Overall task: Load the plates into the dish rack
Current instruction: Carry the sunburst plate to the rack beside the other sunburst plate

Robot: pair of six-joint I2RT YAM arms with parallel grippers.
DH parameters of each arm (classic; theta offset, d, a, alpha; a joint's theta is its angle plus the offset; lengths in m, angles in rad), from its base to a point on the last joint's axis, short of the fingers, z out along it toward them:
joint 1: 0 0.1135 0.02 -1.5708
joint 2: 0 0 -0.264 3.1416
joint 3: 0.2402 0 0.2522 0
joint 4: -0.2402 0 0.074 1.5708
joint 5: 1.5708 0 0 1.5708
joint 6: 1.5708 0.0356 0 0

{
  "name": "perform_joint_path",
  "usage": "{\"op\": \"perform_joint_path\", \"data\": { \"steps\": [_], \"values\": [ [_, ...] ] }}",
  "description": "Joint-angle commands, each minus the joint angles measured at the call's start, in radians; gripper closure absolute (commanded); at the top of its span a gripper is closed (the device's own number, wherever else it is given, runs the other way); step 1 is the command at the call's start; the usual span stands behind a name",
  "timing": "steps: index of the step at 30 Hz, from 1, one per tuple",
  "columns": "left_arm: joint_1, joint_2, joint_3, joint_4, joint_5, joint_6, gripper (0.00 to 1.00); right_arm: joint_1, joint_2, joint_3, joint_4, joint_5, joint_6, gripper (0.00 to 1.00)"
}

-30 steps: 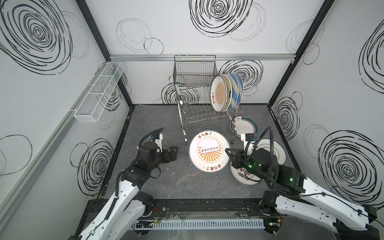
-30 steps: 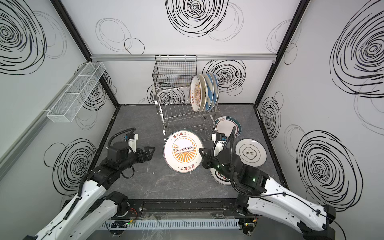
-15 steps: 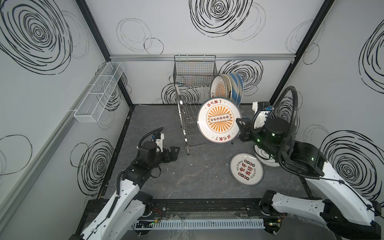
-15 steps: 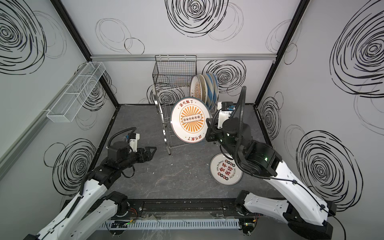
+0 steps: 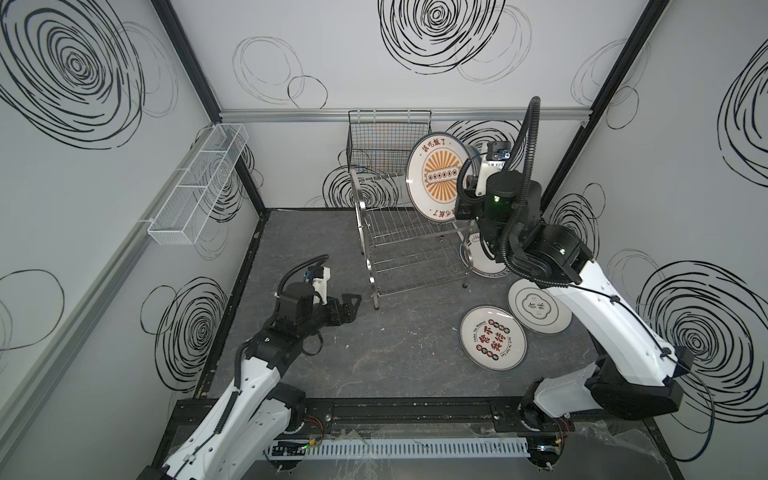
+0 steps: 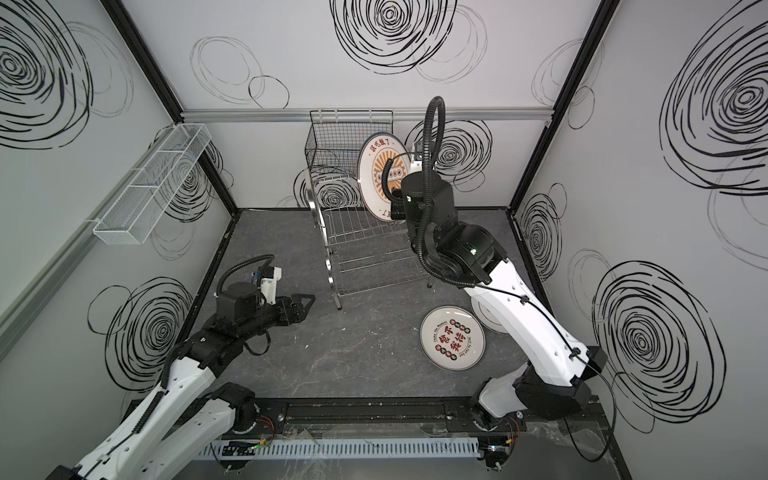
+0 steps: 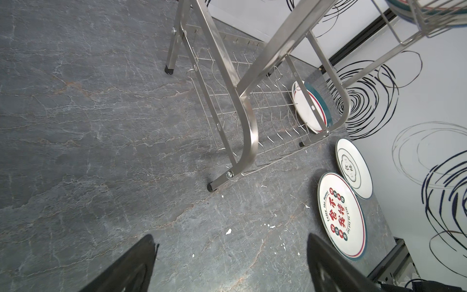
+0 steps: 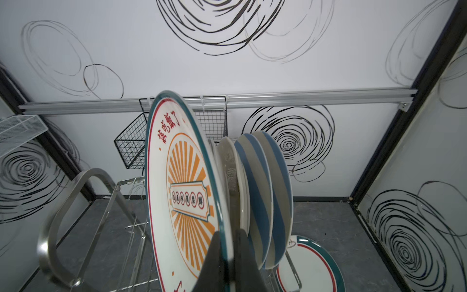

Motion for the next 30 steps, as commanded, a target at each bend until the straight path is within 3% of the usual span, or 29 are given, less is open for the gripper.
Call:
{"op": "perform_joint_path", "data": {
  "steps": [1,6,14,30],
  "values": [
    [0.003,0.009,-0.005,0.037,0.014,0.022,0.04,0.030,0.002,0.012,0.187,0.215,-0.093,1.00],
    [0.002,0.010,-0.005,0.040,0.023,0.024,0.04,0.114,0.025,-0.088,0.432,0.405,-0.273,1.00],
    [0.003,0.008,-0.007,0.049,0.044,0.025,0.04,0.147,0.117,-0.086,0.532,0.489,-0.350,1.00],
    [0.104,0.023,-0.022,0.099,0.160,0.023,0.04,0.081,0.240,-0.038,0.475,0.421,-0.269,1.00]
  ]
}}
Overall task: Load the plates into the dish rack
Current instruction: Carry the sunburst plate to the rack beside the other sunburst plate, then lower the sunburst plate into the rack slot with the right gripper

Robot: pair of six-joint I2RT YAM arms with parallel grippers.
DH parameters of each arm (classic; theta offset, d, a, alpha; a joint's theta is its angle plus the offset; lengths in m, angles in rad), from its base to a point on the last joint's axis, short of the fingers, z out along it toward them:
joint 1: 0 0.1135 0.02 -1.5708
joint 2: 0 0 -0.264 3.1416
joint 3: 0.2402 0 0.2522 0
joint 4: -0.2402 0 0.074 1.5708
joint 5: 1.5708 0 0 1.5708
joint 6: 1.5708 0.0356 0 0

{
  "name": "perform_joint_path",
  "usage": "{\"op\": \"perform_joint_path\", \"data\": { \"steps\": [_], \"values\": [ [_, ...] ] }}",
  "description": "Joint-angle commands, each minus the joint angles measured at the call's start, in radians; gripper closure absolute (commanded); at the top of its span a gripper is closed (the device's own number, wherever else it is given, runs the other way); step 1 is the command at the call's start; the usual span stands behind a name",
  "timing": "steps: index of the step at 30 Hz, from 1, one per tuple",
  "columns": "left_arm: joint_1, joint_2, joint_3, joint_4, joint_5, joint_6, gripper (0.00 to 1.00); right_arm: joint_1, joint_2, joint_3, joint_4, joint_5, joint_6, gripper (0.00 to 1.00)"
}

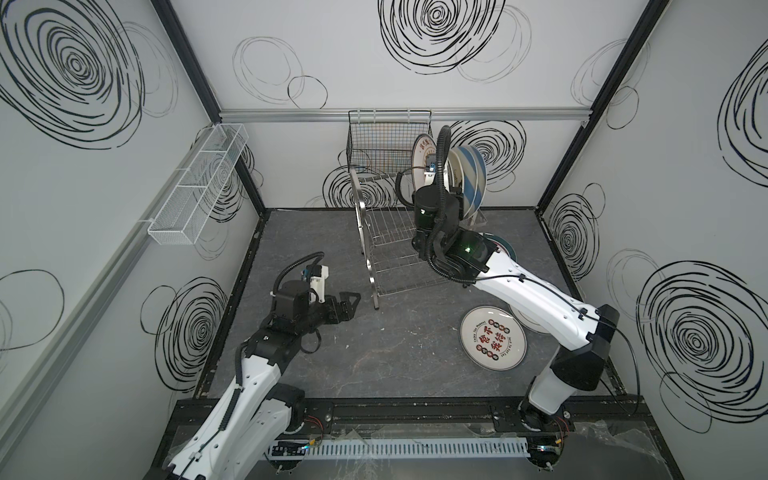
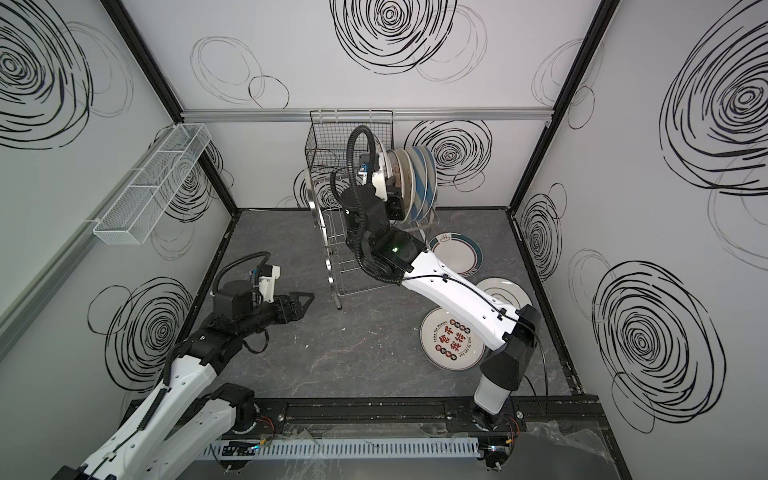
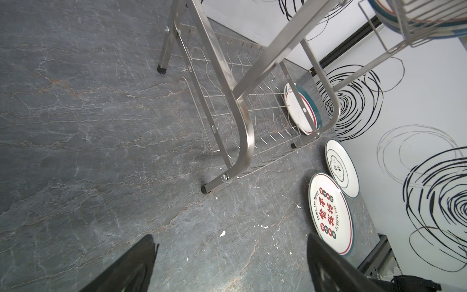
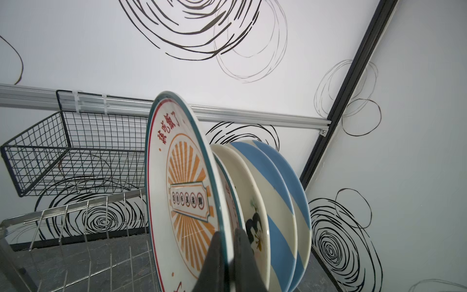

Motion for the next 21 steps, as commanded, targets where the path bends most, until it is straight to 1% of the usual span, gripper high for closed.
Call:
{"op": "perform_joint_path", "data": {
  "steps": [1,13,21],
  "values": [
    [0.034,0.004,-0.015,0.066,0.057,0.017,0.04,-0.013,0.007,0.051,0.005,-0.015,0.042,1.00],
    [0.085,0.025,-0.021,0.086,0.106,0.017,0.04,-0.041,0.057,0.065,-0.079,-0.048,0.121,1.00],
    [0.093,0.027,-0.024,0.094,0.116,0.015,0.04,-0.050,0.044,0.024,-0.112,-0.058,0.164,1.00]
  ]
}}
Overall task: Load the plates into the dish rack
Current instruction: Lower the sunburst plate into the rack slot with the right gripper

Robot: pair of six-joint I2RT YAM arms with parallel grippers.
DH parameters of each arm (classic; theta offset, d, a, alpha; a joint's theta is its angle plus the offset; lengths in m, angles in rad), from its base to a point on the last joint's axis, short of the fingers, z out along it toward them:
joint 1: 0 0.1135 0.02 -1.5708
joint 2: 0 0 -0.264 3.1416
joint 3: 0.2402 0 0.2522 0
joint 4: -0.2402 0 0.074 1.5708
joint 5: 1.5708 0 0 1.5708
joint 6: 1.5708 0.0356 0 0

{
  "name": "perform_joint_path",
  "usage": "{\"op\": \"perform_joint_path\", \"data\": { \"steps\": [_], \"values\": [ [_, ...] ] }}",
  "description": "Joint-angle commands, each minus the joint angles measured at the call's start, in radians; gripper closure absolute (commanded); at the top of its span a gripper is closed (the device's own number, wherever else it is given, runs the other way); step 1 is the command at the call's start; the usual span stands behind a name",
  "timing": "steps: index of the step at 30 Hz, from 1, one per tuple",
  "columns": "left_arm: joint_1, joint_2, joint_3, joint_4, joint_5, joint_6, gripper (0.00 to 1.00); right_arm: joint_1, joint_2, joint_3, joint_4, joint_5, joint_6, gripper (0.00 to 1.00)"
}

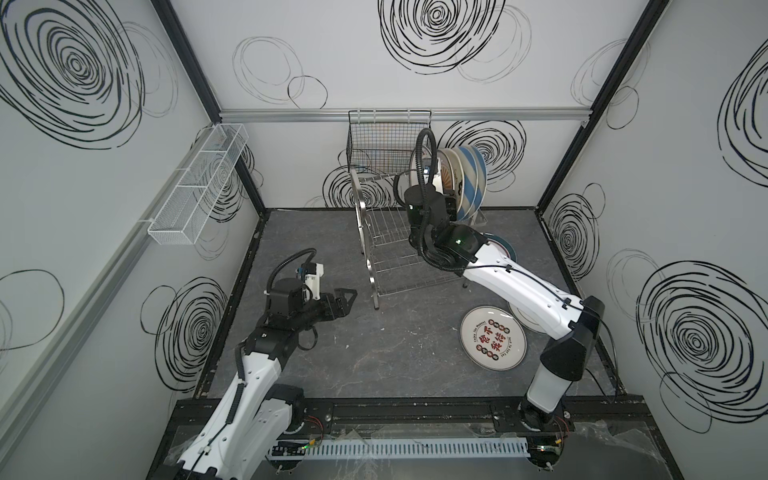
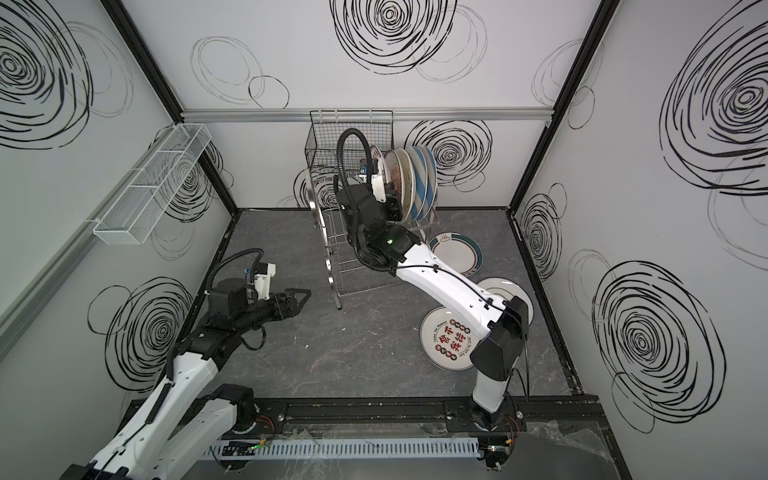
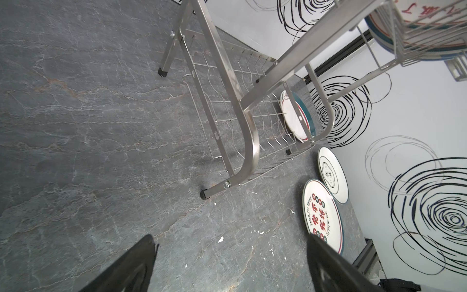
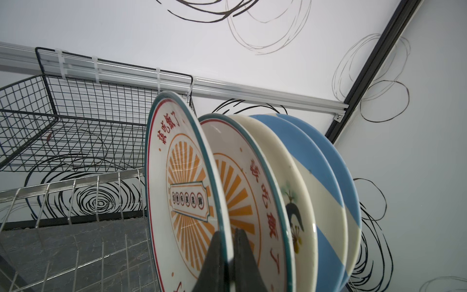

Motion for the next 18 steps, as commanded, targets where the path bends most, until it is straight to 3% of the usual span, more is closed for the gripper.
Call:
{"op": "perform_joint_path", "data": {
  "steps": [1,18],
  "values": [
    [0.008,0.000,-0.010,0.049,0.017,0.016,0.04,-0.005,-0.020,-0.001,0.010,0.010,0.039,1.00],
    [0.008,-0.004,-0.010,0.048,0.010,0.016,0.04,-0.008,-0.063,0.005,-0.005,-0.011,0.010,0.84]
  ]
}}
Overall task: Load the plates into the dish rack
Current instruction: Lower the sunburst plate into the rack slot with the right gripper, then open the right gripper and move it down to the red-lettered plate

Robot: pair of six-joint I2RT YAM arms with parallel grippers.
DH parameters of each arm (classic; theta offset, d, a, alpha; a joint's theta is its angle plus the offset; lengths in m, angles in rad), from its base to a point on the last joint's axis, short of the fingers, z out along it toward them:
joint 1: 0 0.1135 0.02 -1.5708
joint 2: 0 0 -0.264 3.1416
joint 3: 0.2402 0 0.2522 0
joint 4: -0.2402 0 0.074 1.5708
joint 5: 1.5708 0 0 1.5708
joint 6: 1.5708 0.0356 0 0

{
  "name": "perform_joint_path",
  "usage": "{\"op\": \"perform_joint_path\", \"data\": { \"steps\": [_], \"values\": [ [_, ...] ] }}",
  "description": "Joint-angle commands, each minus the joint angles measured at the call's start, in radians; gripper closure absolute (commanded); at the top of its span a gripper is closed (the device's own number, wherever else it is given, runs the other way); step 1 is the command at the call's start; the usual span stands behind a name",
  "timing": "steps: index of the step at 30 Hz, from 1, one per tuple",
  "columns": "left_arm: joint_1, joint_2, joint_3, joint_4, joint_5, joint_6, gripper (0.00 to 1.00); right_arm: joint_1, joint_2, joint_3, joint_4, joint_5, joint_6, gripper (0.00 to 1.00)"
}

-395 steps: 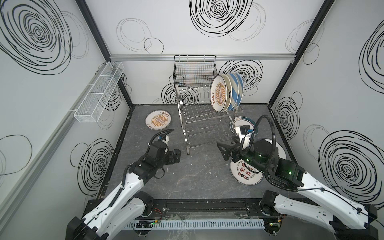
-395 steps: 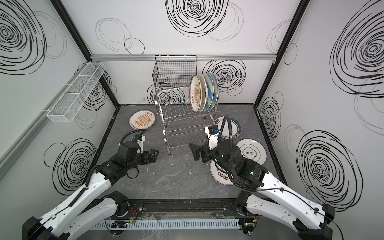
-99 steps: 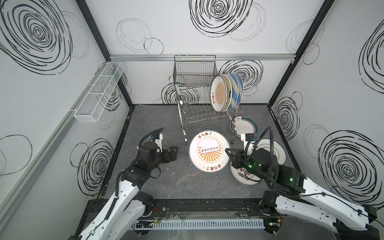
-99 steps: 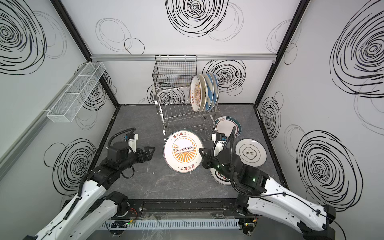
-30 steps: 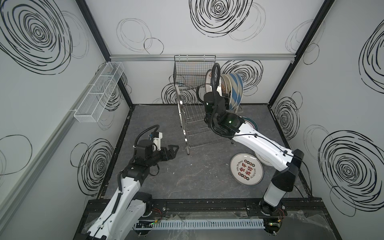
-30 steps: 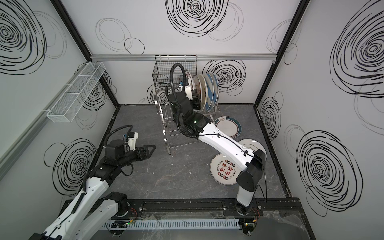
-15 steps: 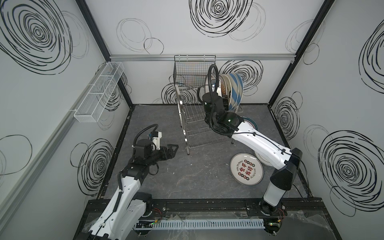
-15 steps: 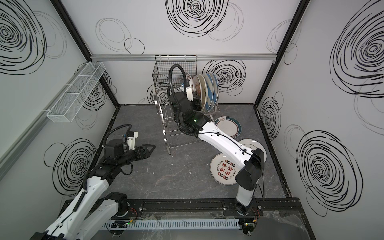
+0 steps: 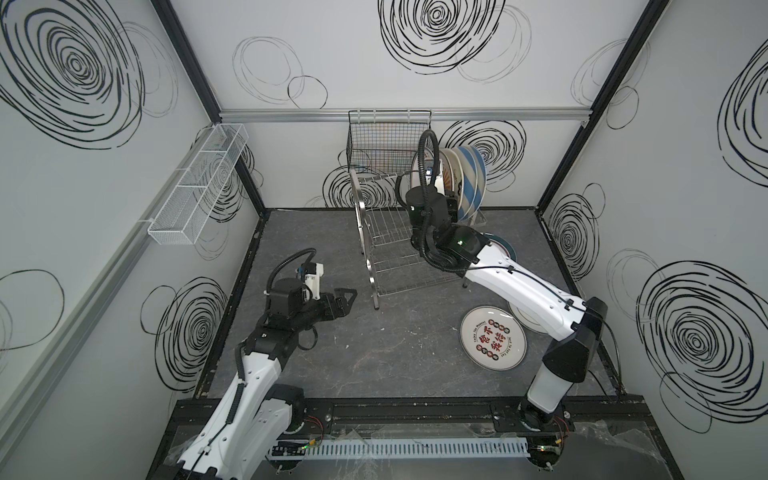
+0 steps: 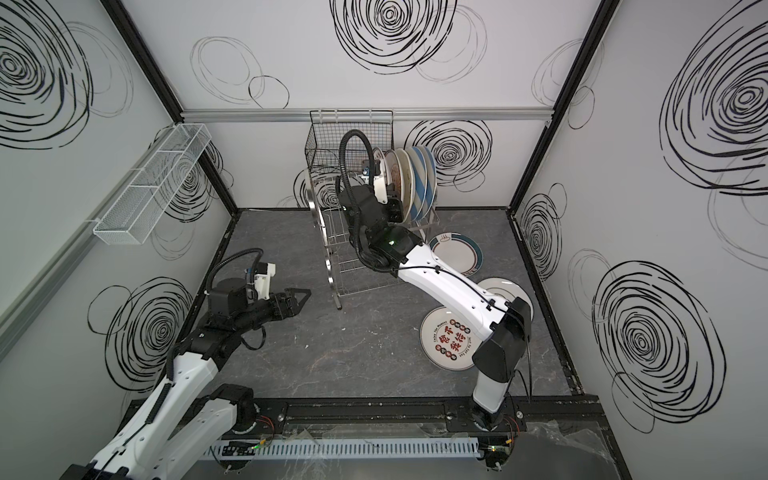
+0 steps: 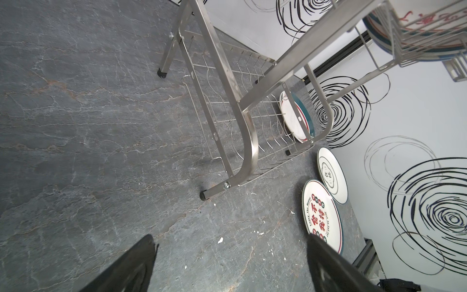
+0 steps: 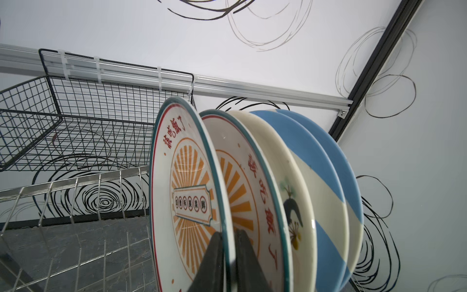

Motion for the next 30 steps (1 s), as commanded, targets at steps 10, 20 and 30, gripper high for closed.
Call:
{"op": "perform_joint_path", "data": {
  "steps": [10,20,30],
  "values": [
    [0.008,-0.011,-0.009,0.044,0.002,0.015,0.04,0.005,-0.075,0.061,-0.051,-0.013,-0.015,0.66],
    [-0.023,-0.022,-0.006,0.031,-0.026,0.016,0.04,0.049,-0.128,0.102,-0.137,-0.037,-0.004,0.40],
    [-0.107,-0.055,0.007,-0.016,-0.140,0.020,0.04,0.132,-0.248,0.091,-0.294,-0.124,0.063,0.24]
  ]
}}
